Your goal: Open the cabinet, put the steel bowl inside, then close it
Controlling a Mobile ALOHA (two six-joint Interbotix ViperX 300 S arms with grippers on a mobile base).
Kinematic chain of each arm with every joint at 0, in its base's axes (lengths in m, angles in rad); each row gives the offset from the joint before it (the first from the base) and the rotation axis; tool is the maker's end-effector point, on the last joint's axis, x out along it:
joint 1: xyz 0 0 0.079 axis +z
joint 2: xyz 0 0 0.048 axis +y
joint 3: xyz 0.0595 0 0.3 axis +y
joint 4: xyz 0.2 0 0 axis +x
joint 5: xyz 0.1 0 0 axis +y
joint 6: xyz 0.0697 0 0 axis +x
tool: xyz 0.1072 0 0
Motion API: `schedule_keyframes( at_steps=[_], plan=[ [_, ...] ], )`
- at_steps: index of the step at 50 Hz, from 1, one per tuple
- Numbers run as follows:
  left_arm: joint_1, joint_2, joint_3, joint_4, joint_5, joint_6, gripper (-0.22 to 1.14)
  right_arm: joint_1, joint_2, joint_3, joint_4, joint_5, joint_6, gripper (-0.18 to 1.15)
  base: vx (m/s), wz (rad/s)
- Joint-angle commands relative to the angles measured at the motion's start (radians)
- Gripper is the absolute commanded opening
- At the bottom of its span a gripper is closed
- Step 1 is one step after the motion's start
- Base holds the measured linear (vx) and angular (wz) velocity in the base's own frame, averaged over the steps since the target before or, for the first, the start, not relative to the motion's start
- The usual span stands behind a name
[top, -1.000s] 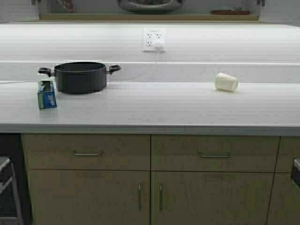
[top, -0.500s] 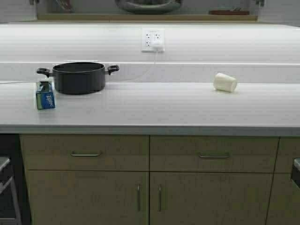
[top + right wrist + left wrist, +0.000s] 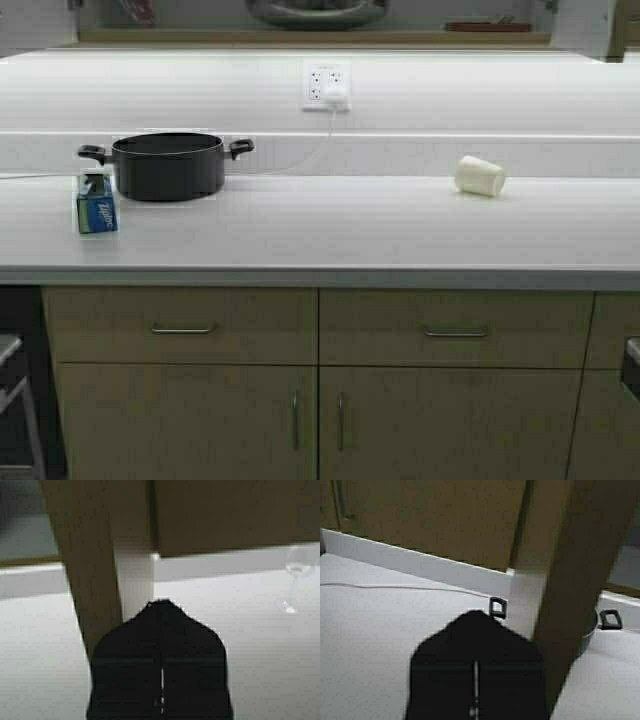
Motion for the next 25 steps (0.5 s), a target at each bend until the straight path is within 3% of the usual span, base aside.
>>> schedule_keyframes(
  at_steps=[1,15,25],
  plan=[
    [-0.017,-0.072,0.058,0.0,-0.02,0.002,0.04,0.052,-0.071,0.029,-0.002,-0.008,0.003,0.06,0.0,0.0],
    [-0.025,-0.172,0.222,0.018,-0.067,0.005,0.04,0.055,-0.127,0.163,0.005,-0.014,0.017,0.06,0.0,0.0],
    [-0.092,-0.213,0.252,0.066,-0.124,0.003,0.04,0.106,-0.144,0.181,0.015,-0.048,0.023,0.06,0.0,0.0]
  ],
)
